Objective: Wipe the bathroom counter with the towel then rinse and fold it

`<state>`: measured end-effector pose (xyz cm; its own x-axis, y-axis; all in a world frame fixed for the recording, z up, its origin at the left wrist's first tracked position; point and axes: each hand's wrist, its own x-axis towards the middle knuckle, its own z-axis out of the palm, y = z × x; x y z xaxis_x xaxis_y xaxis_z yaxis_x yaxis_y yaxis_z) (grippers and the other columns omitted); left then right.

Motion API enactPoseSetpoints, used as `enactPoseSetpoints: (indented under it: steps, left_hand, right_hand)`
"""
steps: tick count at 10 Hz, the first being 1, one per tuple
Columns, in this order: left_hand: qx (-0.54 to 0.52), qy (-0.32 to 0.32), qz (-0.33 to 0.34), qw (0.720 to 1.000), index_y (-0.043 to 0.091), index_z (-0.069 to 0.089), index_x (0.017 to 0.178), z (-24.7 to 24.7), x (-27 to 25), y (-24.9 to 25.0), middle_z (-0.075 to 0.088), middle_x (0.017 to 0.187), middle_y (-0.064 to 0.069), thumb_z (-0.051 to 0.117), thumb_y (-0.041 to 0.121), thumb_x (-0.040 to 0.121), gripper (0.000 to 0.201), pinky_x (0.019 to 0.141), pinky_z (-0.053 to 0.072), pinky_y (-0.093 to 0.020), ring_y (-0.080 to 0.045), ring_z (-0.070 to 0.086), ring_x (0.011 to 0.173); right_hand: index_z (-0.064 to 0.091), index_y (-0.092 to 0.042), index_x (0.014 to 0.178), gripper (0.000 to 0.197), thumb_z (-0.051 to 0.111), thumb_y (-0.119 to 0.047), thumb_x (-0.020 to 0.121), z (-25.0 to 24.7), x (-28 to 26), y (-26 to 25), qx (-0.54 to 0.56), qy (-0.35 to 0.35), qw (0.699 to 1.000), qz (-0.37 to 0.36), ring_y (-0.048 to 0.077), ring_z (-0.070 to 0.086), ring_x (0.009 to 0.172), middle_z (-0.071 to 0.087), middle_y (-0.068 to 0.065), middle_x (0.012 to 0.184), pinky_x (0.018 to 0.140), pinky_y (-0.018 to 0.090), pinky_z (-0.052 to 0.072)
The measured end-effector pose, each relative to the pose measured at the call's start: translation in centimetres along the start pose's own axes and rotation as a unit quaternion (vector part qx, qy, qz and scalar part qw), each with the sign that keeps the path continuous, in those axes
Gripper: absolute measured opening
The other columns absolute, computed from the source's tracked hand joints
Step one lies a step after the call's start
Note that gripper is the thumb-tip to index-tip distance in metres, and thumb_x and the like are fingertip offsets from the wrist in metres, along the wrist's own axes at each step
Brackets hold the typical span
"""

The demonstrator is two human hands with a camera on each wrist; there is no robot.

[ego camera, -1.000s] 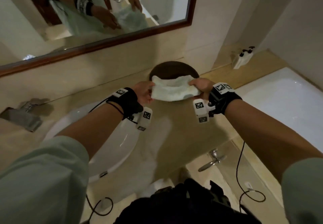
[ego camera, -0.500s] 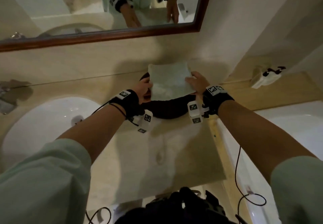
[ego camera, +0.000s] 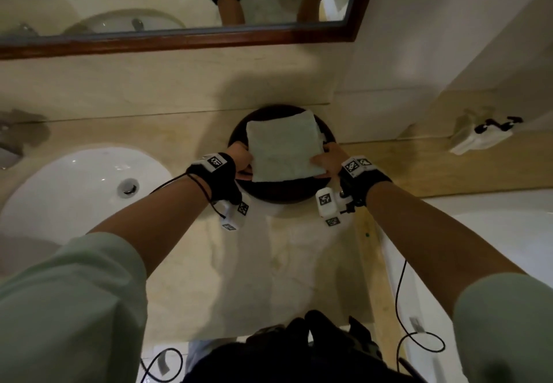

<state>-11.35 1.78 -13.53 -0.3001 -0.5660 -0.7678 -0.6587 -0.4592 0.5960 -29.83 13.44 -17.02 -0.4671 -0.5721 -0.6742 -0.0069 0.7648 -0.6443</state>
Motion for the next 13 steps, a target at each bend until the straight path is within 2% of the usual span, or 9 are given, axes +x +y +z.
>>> enactPoseSetpoints:
  steps: [1, 5, 6, 7, 8, 9, 10, 12, 13]
  left_hand:
    - [-0.021, -0.004, -0.042, 0.999, 0.004, 0.047, 0.121, -0.5, 0.3, -0.5, 0.058, 0.107, -0.018, 0.037, 0.014, 0.102, 0.024, 0.081, 0.048, -0.042, -0.035, 0.055, 0.114]
    - [0.053, 0.044, 0.0, 0.998, -0.004, 0.042, 0.13, -0.3, 1.0, -1.9, 0.051, 0.129, -0.026, 0.045, 0.007, 0.099, 0.033, 0.077, 0.052, -0.046, -0.042, 0.055, 0.114]
    - [0.122, 0.039, 0.016, 0.992, -0.001, 0.044, 0.132, -0.6, 0.9, -1.9, 0.052, 0.13, -0.023, 0.046, 0.011, 0.097, 0.037, 0.057, 0.05, -0.036, -0.04, 0.059, 0.109]
    - [0.201, 0.055, 0.044, 0.977, 0.005, 0.034, 0.138, -1.2, 0.8, -1.8, 0.046, 0.132, -0.023, 0.058, 0.013, 0.09, 0.055, 0.075, 0.055, -0.045, -0.041, 0.056, 0.11]
    - [0.313, 0.051, 0.096, 0.943, 0.023, 0.027, 0.145, -1.6, 1.0, -2.1, 0.03, 0.139, -0.021, 0.072, 0.026, 0.081, 0.078, 0.095, 0.049, -0.046, -0.043, 0.047, 0.116]
    - [0.402, 0.032, 0.114, 0.908, 0.037, 0.02, 0.148, -1.9, 0.7, -2.5, 0.018, 0.143, -0.018, 0.071, 0.039, 0.081, 0.084, 0.106, 0.04, -0.042, -0.043, 0.037, 0.125]
    - [0.405, 0.028, 0.115, 0.907, 0.036, 0.022, 0.148, -2.1, -0.1, -2.1, 0.017, 0.144, -0.017, 0.066, 0.041, 0.085, 0.077, 0.106, 0.038, -0.041, -0.042, 0.034, 0.128]
    - [0.232, -0.01, 0.107, 0.967, 0.005, 0.044, 0.139, -3.6, -4.0, 0.8, 0.047, 0.14, -0.013, 0.049, 0.014, 0.097, 0.043, 0.095, 0.048, -0.036, -0.025, 0.053, 0.118]
    - [0.118, -0.038, 0.06, 0.99, 0.009, 0.04, 0.142, -5.2, -5.0, 2.0, 0.044, 0.142, -0.008, 0.054, 0.017, 0.095, 0.049, 0.094, 0.048, -0.035, -0.025, 0.05, 0.116]
  right_hand:
    - [0.025, 0.0, 0.144, 0.072, 0.064, -0.025, 0.089, 0.2, -0.5, -0.1, -0.082, -0.009, 0.997, 0.006, 0.039, 0.043, 0.126, 0.036, 0.021, 0.144, 0.101, 0.049, 0.043]
    - [0.028, 0.001, 0.138, 0.081, 0.068, -0.043, 0.083, 0.5, -1.8, -0.2, -0.24, 0.076, 0.968, -0.005, 0.036, 0.05, 0.12, 0.044, 0.02, 0.138, 0.095, 0.041, 0.047]
    - [0.03, 0.002, 0.138, 0.078, 0.069, -0.039, 0.084, 0.5, -2.6, -0.3, -0.28, 0.092, 0.955, -0.013, 0.034, 0.045, 0.126, 0.041, 0.021, 0.14, 0.1, 0.04, 0.042]
    - [0.047, -0.008, 0.104, 0.03, 0.067, -0.019, 0.085, 0.8, -3.8, -0.8, -0.332, 0.101, 0.936, -0.065, 0.034, 0.05, 0.117, 0.05, 0.015, 0.112, 0.09, 0.034, 0.042]
    - [0.055, -0.001, 0.109, 0.023, 0.057, -0.016, 0.093, 1.2, -4.6, -0.6, -0.361, 0.035, 0.931, -0.046, 0.035, 0.055, 0.113, 0.058, 0.019, 0.115, 0.089, 0.035, 0.044]
    - [0.057, -0.005, 0.086, 0.025, 0.042, -0.018, 0.1, 1.3, -6.1, -1.2, -0.365, 0.04, 0.929, -0.049, 0.034, 0.055, 0.11, 0.06, 0.018, 0.107, 0.087, 0.033, 0.041]
    - [0.058, -0.004, 0.107, 0.025, 0.045, -0.024, 0.1, 1.2, -7.2, -1.9, -0.347, 0.044, 0.935, -0.052, 0.035, 0.052, 0.117, 0.057, 0.021, 0.126, 0.092, 0.034, 0.041]
    - [0.055, -0.004, 0.1, 0.024, 0.051, -0.028, 0.098, 0.9, -9.7, -5.7, -0.173, 0.005, 0.985, -0.027, 0.027, 0.058, 0.089, 0.059, 0.013, 0.109, 0.078, 0.036, 0.049]
    - [0.055, -0.006, 0.102, 0.023, 0.052, -0.028, 0.097, 0.3, -10.9, -7.6, -0.138, 0.023, 0.989, -0.056, 0.023, 0.059, 0.084, 0.06, 0.007, 0.097, 0.078, 0.034, 0.049]
